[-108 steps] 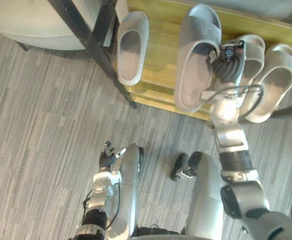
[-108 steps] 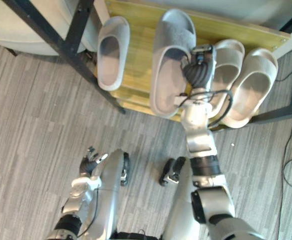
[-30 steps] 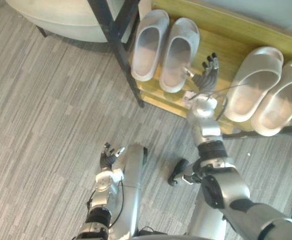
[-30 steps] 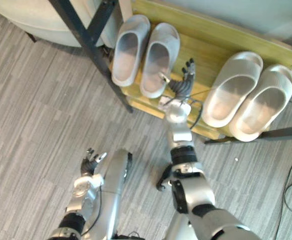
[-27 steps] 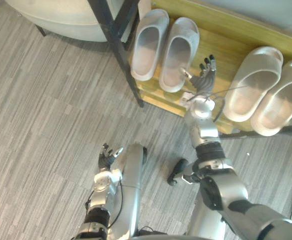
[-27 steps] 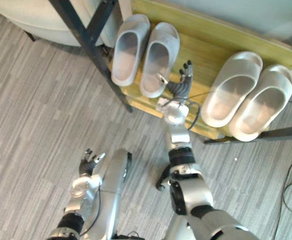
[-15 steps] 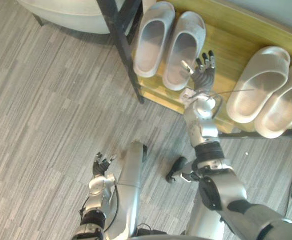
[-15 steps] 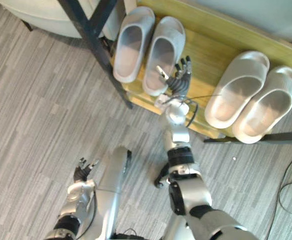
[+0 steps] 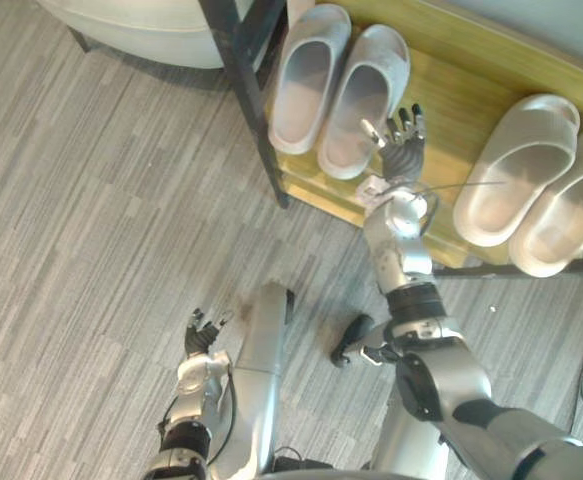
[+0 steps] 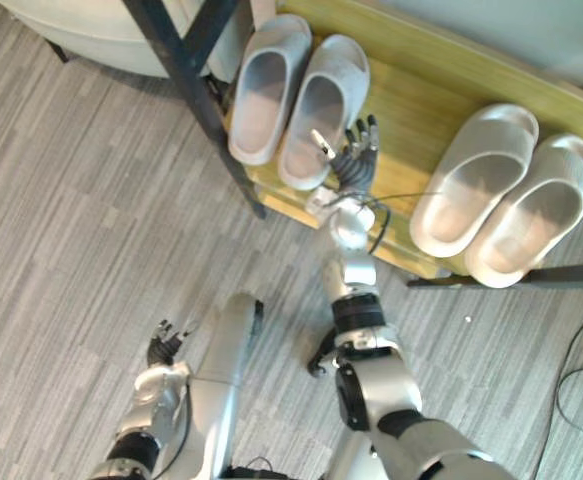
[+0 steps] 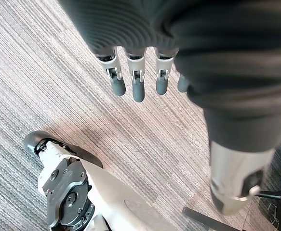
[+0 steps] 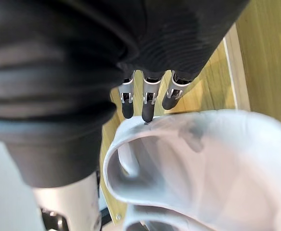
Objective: Organize the slippers on the shoe rack
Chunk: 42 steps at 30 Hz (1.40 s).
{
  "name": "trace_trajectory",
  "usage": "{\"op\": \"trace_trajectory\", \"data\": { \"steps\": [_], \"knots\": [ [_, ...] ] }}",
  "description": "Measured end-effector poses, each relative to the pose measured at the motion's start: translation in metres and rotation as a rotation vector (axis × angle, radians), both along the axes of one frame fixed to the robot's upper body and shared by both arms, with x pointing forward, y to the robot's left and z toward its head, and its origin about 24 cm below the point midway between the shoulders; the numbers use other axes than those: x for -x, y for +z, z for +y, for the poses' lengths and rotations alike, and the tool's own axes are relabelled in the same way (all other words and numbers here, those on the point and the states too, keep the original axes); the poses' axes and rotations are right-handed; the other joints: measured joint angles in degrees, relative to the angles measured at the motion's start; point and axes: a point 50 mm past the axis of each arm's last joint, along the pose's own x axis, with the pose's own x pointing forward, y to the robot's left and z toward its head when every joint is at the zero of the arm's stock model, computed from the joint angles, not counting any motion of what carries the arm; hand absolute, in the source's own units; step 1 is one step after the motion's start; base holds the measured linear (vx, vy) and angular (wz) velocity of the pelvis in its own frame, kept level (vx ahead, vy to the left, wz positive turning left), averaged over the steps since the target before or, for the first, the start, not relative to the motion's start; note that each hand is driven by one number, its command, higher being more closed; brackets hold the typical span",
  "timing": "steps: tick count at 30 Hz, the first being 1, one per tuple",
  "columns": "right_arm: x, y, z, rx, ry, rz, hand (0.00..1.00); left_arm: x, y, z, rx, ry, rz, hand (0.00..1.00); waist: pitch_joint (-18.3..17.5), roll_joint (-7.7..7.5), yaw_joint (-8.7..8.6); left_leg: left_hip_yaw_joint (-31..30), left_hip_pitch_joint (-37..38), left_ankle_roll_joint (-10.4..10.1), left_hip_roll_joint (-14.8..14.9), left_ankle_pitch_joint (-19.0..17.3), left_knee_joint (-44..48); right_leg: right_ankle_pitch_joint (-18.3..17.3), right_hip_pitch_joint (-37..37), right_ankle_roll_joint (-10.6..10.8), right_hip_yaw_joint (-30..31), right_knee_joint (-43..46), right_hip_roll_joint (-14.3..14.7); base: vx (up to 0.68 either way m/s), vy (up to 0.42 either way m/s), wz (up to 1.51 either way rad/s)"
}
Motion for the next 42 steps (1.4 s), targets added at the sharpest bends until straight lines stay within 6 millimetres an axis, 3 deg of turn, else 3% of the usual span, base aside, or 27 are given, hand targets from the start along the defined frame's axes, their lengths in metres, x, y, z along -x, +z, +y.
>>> {"op": "trace_trajectory", "data": {
  "steps": [14, 24, 28, 31, 35, 37, 40, 42],
  "knots": [
    [-0.002, -0.003, 0.0, 0.049, -0.018, 0.036, 0.0, 0.002, -0.003, 0.0, -0.003, 0.009, 0.017, 0.0, -0.2, 0.37, -0.09, 0.3, 1.3, 0.0, 0.3, 0.0, -0.2, 0.0, 1.1, -0.1, 0.1, -0.2, 0.2, 0.0, 0.0, 0.0],
    [0.0, -0.008, -0.025, 0.101, -0.122, 0.063, 0.0, 0.001, -0.002, 0.001, -0.002, 0.014, 0.015, 0.0, -0.4, 0.65, -0.61, 1.7, 5.8, 0.4, 1.8, -0.2, -1.3, 0.6, 5.0, -0.8, 0.5, -2.0, 1.2, -0.01, -0.001, -0.07],
    [0.009, -0.025, -0.027, 0.165, -0.136, 0.083, 0.0, 0.012, -0.01, 0.003, 0.002, 0.016, 0.05, 0.0, -0.8, 1.02, -0.89, 3.1, 12.1, 0.4, 3.2, -0.2, -4.9, 1.4, 10.3, -0.6, 0.7, -5.7, 2.6, 0.02, -0.01, -0.19],
    [0.019, -0.036, -0.024, 0.227, -0.125, 0.083, 0.0, 0.031, -0.022, 0.008, -0.005, 0.034, 0.112, 0.0, -1.5, 1.62, -1.99, 4.6, 17.6, 0.6, 4.2, 0.0, -9.3, 2.6, 14.8, -0.2, 1.1, -10.0, 4.0, 0.06, -0.005, -0.19],
    [0.043, -0.06, -0.019, 0.338, -0.073, 0.079, 0.0, 0.049, -0.034, 0.009, -0.003, 0.024, 0.171, 0.0, -2.6, 1.48, -3.12, 6.5, 26.3, 0.7, 4.9, 1.8, -17.2, 5.2, 22.4, -0.4, 1.0, -17.4, 5.3, 0.12, 0.002, -0.13],
    [0.062, -0.092, -0.013, 0.402, -0.009, 0.146, 0.0, 0.063, -0.043, 0.002, -0.001, -0.014, 0.222, 0.0, -5.4, 0.99, -4.14, 8.4, 33.2, 1.0, 5.0, 4.0, -25.5, 7.6, 28.4, 0.5, 0.9, -25.1, 6.4, 0.16, 0.019, -0.14],
    [0.085, -0.122, -0.01, 0.427, 0.06, 0.222, 0.0, 0.076, -0.05, -0.002, -0.027, -0.072, 0.268, 0.0, -8.3, 0.15, -5.77, 10.3, 39.4, 1.3, 5.0, 6.5, -33.6, 10.4, 33.9, 1.4, 0.9, -32.8, 7.4, 0.18, 0.047, -0.15],
    [0.108, -0.15, -0.017, 0.46, 0.085, 0.31, 0.0, 0.084, -0.055, 0.0, -0.06, -0.135, 0.317, 0.0, -10.9, -1.41, -6.85, 12.2, 45.1, 1.5, 4.6, 9.2, -41.5, 13.0, 38.3, 2.1, 1.1, -39.7, 8.3, 0.16, 0.058, -0.17]
  ]
}}
